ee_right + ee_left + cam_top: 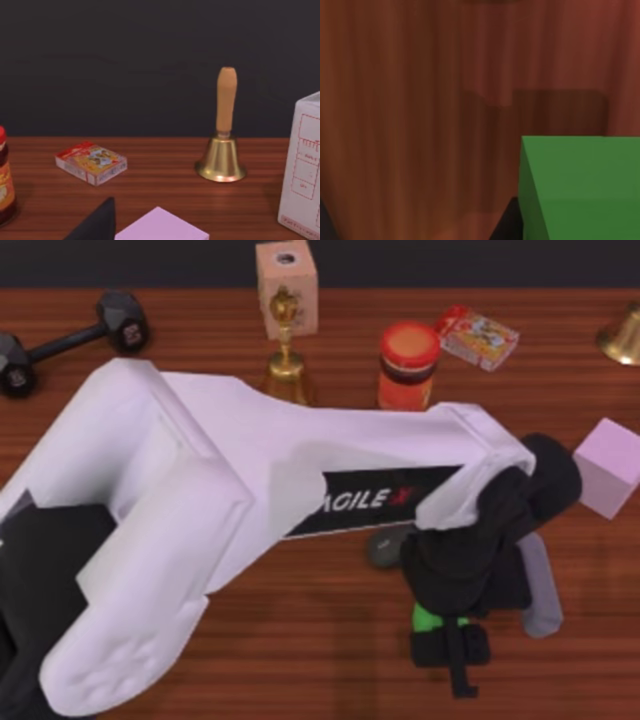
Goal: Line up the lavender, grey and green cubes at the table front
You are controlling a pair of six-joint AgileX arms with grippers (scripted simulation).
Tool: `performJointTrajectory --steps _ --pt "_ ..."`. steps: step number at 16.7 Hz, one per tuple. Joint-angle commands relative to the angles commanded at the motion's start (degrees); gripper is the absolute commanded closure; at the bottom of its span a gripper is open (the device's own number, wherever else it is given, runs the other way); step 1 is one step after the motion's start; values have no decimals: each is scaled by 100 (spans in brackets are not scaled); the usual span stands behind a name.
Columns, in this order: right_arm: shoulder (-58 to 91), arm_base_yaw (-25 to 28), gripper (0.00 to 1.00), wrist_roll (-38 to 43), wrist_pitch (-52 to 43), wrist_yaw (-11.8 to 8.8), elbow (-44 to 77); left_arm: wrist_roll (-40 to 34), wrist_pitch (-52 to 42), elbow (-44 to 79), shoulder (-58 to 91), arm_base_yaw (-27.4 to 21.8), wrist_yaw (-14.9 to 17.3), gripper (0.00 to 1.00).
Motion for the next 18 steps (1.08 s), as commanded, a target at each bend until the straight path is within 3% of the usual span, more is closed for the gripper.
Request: performJointTrajectory --steps 12,18 --pt "0 0 0 0 0 0 0 0 0 0 0 0 0 2" --pt "0 0 0 0 0 0 0 0 0 0 0 0 0 0"
